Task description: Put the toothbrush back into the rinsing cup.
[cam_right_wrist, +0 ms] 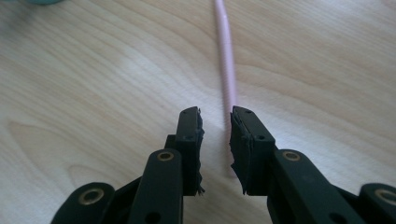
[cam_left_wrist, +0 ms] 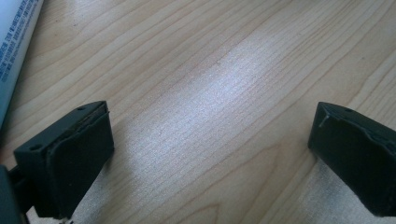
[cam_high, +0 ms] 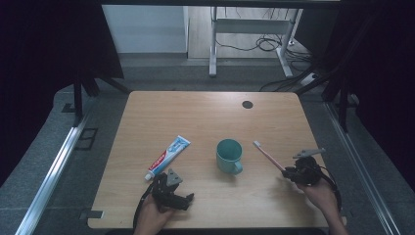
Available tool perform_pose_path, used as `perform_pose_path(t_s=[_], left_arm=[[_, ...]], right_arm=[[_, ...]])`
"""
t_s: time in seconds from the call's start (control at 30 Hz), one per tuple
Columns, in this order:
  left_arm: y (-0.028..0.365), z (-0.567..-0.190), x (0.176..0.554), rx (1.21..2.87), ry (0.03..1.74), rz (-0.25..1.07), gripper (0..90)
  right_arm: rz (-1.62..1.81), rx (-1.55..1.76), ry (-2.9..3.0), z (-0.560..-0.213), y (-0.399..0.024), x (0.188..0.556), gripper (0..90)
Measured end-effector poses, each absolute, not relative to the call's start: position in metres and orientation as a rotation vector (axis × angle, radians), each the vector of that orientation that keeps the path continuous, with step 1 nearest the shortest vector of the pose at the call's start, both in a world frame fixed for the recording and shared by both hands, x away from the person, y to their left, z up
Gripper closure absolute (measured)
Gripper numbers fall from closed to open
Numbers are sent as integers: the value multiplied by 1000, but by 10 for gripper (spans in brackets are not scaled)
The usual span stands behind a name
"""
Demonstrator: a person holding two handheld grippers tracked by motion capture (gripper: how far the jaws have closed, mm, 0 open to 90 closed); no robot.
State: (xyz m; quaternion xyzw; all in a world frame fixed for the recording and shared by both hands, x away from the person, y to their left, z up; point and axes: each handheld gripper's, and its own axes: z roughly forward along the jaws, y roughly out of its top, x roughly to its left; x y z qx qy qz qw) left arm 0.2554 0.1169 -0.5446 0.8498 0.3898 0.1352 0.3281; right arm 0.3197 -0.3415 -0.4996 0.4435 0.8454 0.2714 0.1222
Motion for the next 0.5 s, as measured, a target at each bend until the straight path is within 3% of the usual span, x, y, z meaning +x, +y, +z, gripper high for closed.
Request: perform_pose_path(t_s=[0.5], left_arm=[[117, -544, 255, 2226, 1021, 353, 0]], right_arm=[[554, 1326, 2600, -493, -328, 361, 725]])
